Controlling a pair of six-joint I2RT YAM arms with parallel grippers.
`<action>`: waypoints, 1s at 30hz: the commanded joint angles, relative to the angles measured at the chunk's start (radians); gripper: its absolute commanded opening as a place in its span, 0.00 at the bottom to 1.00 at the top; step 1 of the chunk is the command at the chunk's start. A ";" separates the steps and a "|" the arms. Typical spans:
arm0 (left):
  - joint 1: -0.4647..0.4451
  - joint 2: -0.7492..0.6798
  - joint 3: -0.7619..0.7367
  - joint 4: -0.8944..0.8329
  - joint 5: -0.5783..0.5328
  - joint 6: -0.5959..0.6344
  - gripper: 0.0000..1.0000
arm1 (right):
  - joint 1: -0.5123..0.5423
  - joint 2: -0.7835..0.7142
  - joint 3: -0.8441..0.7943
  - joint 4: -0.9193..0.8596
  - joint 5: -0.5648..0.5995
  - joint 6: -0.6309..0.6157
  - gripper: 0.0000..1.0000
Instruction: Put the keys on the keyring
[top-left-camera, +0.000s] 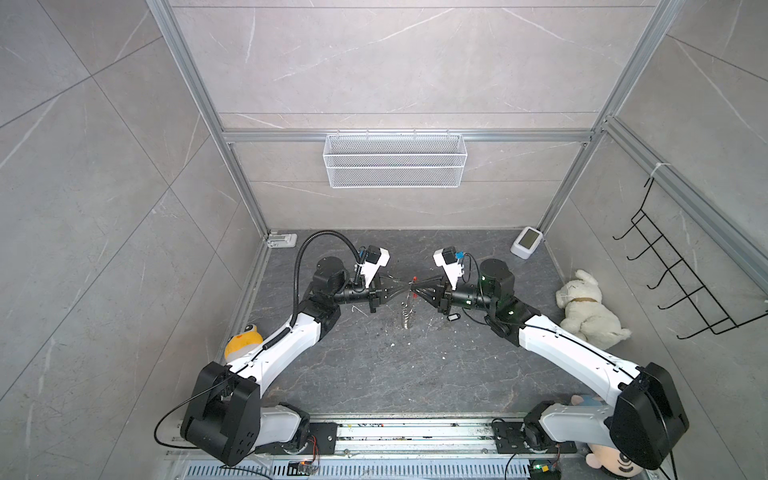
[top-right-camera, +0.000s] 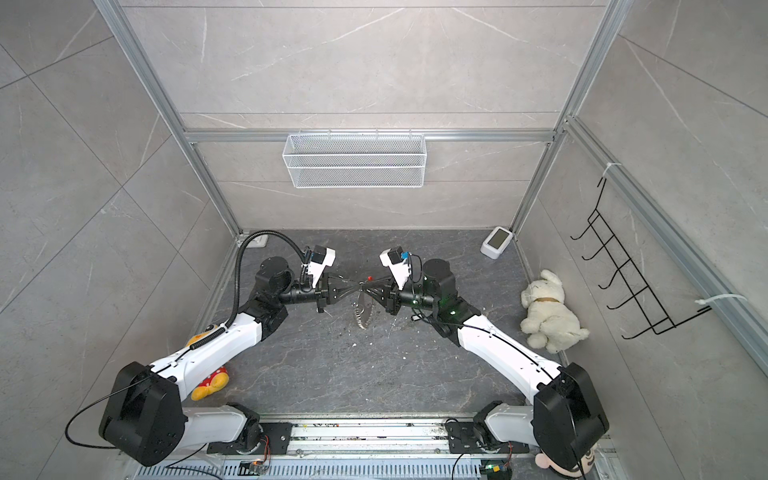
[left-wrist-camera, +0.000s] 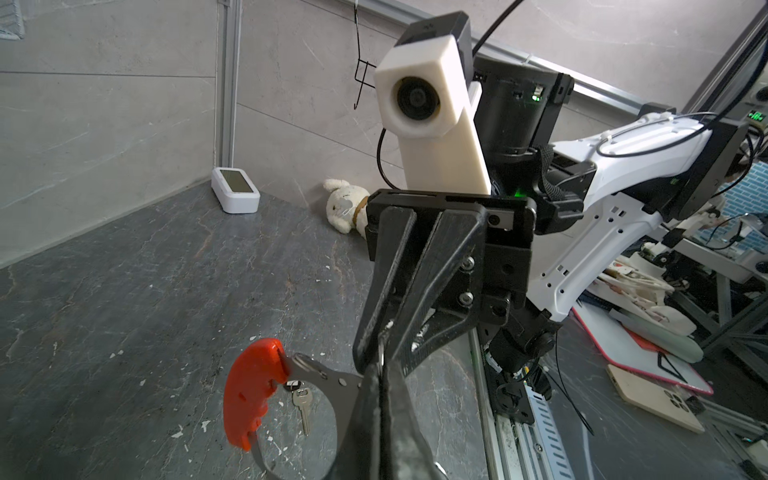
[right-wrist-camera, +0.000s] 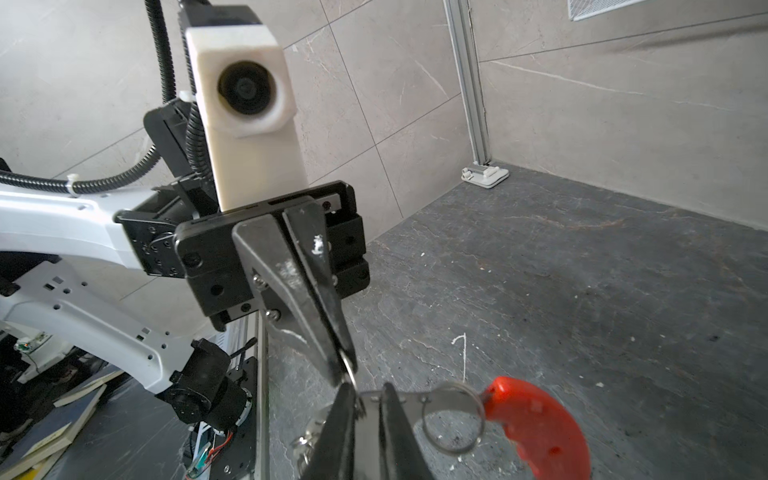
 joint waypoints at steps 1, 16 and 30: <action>-0.004 -0.027 0.049 -0.067 0.011 0.084 0.00 | 0.003 -0.035 0.044 -0.125 0.025 -0.093 0.17; -0.004 -0.041 0.020 0.027 -0.032 0.029 0.00 | -0.053 -0.035 0.060 -0.161 -0.034 -0.020 0.20; -0.005 -0.029 -0.033 0.236 -0.065 -0.096 0.00 | -0.052 0.032 0.054 0.015 -0.140 0.103 0.22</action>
